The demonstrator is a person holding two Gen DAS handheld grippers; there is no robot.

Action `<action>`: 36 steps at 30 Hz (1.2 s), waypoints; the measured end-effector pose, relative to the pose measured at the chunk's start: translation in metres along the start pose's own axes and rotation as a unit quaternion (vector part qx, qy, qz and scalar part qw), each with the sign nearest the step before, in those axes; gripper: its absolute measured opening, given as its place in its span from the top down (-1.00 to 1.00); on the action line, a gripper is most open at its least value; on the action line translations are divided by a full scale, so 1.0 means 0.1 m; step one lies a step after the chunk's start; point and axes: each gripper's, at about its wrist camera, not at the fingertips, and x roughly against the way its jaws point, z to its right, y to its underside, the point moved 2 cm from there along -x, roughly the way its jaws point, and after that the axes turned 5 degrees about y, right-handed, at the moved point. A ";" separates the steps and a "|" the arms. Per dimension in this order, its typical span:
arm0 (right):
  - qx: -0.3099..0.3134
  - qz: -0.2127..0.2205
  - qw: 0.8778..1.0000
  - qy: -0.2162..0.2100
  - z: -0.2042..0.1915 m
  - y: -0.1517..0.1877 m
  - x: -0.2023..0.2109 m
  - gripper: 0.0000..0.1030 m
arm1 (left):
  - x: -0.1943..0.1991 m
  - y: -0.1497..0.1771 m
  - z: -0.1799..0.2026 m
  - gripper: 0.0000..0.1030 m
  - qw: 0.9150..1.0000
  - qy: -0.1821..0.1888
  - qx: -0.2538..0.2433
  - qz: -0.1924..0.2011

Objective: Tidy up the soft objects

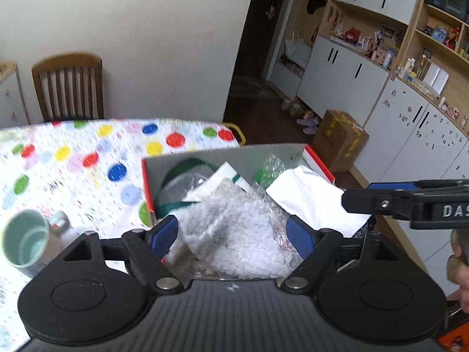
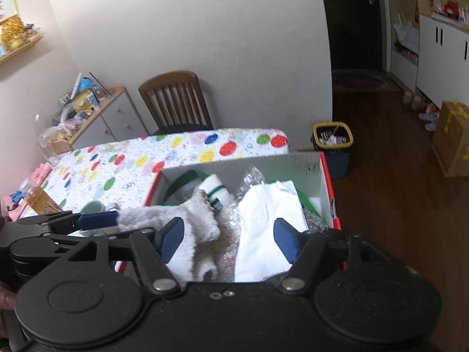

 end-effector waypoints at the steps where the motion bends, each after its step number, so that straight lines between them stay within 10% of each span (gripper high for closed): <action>1: 0.003 0.006 1.000 -0.001 -0.02 0.00 0.05 -0.42 | 0.05 0.00 0.01 -0.58 1.000 -0.004 -0.006 0.007; 19: 0.068 0.096 0.993 0.008 -0.18 0.27 0.73 -0.97 | 0.88 0.07 0.13 -0.67 0.997 -0.012 -0.010 0.080; 36: 0.084 0.161 0.983 0.037 -0.32 0.50 0.98 -1.00 | 1.22 0.28 0.35 -1.00 0.993 -0.015 -0.036 0.109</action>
